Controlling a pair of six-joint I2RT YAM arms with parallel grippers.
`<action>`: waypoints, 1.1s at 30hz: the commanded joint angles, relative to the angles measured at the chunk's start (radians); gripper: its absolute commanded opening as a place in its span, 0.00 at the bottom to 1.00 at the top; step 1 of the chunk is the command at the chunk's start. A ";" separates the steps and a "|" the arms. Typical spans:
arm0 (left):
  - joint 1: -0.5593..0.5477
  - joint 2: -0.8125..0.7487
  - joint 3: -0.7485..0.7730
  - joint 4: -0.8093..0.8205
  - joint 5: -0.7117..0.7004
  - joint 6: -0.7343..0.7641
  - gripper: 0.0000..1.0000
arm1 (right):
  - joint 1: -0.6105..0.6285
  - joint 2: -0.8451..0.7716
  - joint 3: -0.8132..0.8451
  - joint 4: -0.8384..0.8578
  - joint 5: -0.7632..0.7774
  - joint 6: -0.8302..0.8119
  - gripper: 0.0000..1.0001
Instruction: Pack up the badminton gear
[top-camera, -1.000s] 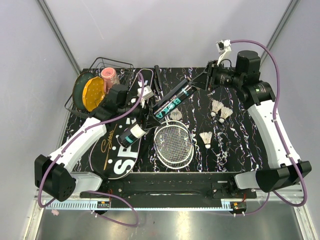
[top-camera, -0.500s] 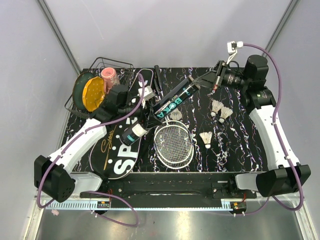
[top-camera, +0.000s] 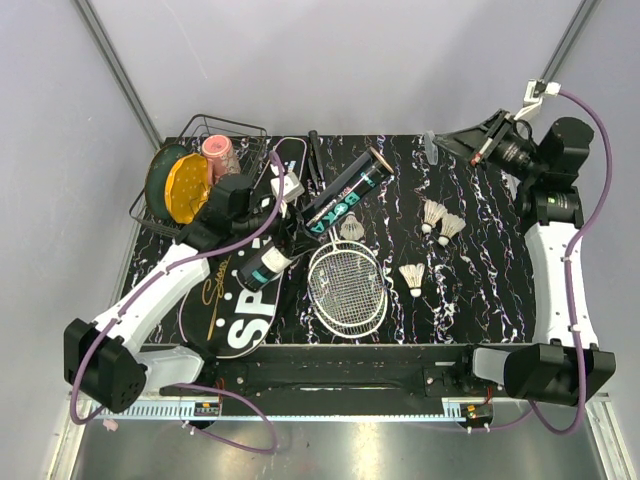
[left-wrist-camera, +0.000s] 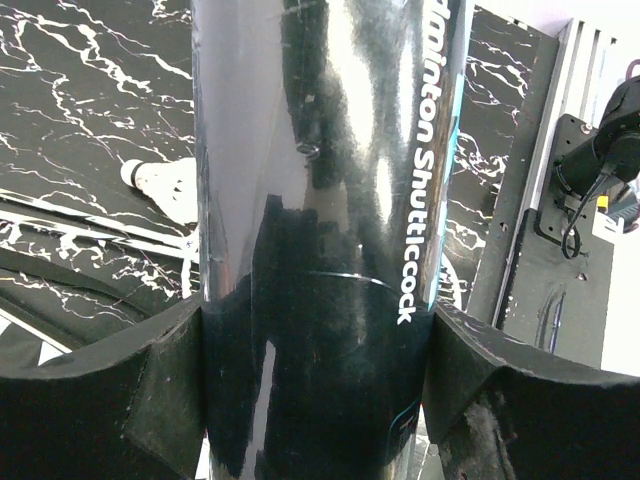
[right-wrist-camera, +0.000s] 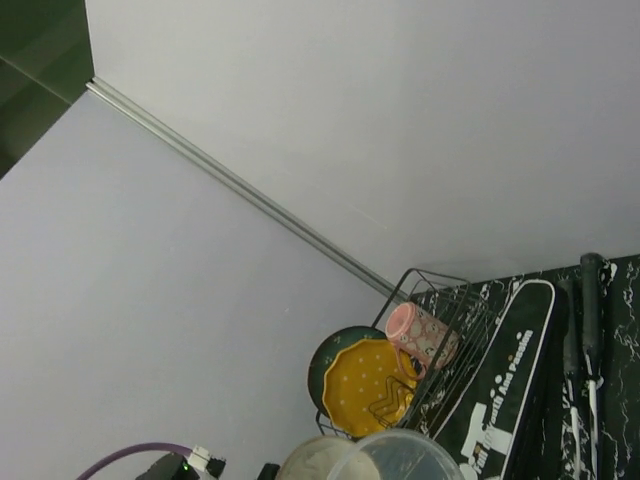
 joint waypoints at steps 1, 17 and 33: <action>0.002 -0.063 0.004 0.101 -0.043 0.000 0.00 | 0.009 -0.024 -0.043 0.033 0.088 -0.027 0.00; 0.000 -0.415 -0.203 0.385 -0.483 -0.123 0.07 | 0.427 0.318 -0.227 -0.179 0.904 -0.450 0.00; 0.000 -0.419 -0.208 0.388 -0.523 -0.134 0.17 | 0.525 0.488 -0.138 -0.251 0.894 -0.606 0.84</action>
